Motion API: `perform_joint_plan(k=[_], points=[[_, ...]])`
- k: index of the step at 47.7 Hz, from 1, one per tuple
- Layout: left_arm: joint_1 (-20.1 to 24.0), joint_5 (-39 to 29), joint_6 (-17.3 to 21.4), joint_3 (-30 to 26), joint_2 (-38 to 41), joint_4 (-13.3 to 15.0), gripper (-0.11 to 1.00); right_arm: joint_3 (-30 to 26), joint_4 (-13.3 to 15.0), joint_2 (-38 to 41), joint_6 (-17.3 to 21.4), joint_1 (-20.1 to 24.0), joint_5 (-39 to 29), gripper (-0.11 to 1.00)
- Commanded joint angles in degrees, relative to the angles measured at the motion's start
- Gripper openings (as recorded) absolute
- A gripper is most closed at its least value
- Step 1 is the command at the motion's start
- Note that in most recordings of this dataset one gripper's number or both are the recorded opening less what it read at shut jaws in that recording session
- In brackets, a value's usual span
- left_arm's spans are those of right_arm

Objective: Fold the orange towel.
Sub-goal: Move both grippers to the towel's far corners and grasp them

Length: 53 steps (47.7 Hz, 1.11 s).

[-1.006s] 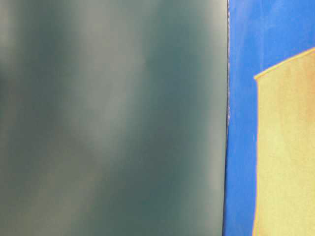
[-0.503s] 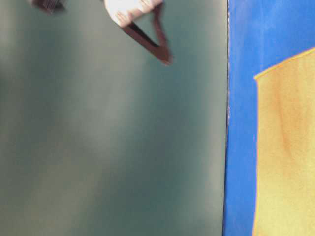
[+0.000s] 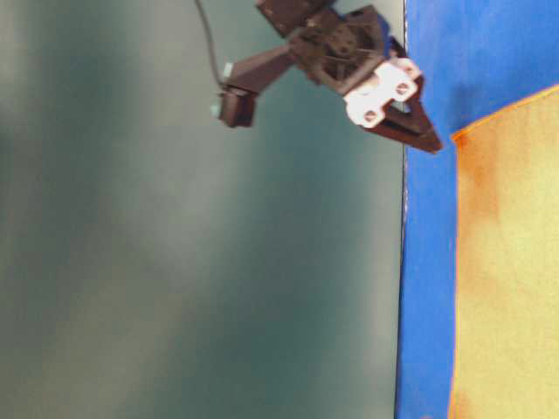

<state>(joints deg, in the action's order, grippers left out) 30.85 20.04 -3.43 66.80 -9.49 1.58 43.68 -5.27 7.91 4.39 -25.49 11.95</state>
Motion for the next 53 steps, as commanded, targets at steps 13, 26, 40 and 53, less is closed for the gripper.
perform_joint_plan(k=[13,26,40,53], points=[[3.78,2.46,0.97,-3.69,7.91,0.09,0.80,-1.58,0.09,3.34,-0.09,-2.29,4.04,0.55],[4.31,1.67,1.23,-3.87,9.58,0.09,0.41,-2.02,0.18,5.54,-0.35,-1.85,3.96,0.09],[3.52,1.67,1.67,-3.69,9.76,0.00,0.02,-2.11,0.18,5.89,-0.35,-1.23,3.87,0.02],[2.90,-0.09,1.85,-3.60,4.83,0.00,0.02,-1.23,0.09,1.41,-0.09,-1.14,3.25,0.02]])
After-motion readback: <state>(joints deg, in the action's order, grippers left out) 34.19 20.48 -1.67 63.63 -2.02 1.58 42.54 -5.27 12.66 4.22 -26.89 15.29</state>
